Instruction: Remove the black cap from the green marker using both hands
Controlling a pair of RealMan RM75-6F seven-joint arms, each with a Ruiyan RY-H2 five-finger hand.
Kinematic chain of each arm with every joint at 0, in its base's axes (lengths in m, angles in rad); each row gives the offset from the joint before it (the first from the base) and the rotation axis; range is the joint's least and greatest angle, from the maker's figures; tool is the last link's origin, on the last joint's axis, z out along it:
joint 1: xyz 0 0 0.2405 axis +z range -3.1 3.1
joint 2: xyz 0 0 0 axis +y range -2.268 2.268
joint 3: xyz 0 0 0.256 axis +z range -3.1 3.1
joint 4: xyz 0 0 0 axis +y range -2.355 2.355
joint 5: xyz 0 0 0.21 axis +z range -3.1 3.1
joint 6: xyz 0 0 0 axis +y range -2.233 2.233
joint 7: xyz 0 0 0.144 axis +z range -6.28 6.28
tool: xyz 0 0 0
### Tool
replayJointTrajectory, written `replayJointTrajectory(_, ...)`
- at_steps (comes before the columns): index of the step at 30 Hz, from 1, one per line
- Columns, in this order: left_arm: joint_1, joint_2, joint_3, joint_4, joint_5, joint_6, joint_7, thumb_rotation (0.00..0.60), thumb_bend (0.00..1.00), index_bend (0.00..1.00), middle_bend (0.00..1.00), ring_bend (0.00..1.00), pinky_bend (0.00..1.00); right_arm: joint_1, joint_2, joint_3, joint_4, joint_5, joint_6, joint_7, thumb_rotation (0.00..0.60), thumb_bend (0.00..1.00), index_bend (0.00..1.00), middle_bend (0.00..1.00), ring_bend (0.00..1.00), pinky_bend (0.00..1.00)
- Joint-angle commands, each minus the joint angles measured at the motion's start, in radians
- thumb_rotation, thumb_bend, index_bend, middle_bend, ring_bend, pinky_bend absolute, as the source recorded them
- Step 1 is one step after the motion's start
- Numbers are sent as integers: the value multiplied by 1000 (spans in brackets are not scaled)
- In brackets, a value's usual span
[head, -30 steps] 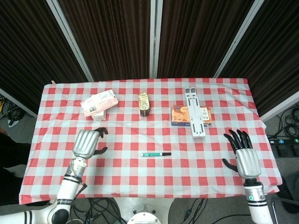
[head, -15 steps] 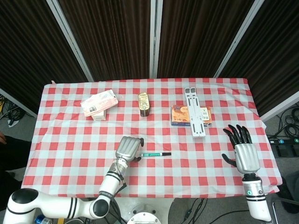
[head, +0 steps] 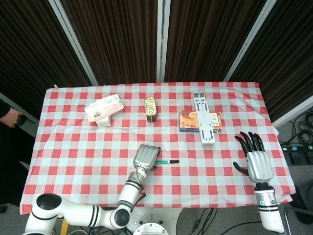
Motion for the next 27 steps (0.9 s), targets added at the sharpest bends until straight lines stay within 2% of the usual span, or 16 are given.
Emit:
replayJointTrajectory(1,-34,-24,2,43,-23,-4,37,600,192,456,475,970,1000,1,-1,-1,4,1,0,3,600,28,159,100,0,0)
replayJointTrajectory(14,-99,-65,-7,99,-134,11,140,600,209,484,498,972,1000,6,-12,-5,34,8,-9,30,600,28,159,101,0,0)
replayJointTrajectory(23,-119,-82,-6,143,-150,10,147,600,211,484,499,972,1000,7,-13,-6,42,12,-11,39,600,27,159,100,0,0)
replayJointTrajectory(27,-121,-85,-4,151,-154,12,148,600,244,492,505,972,1000,10,-16,-7,44,13,-14,42,600,28,159,100,0,0)
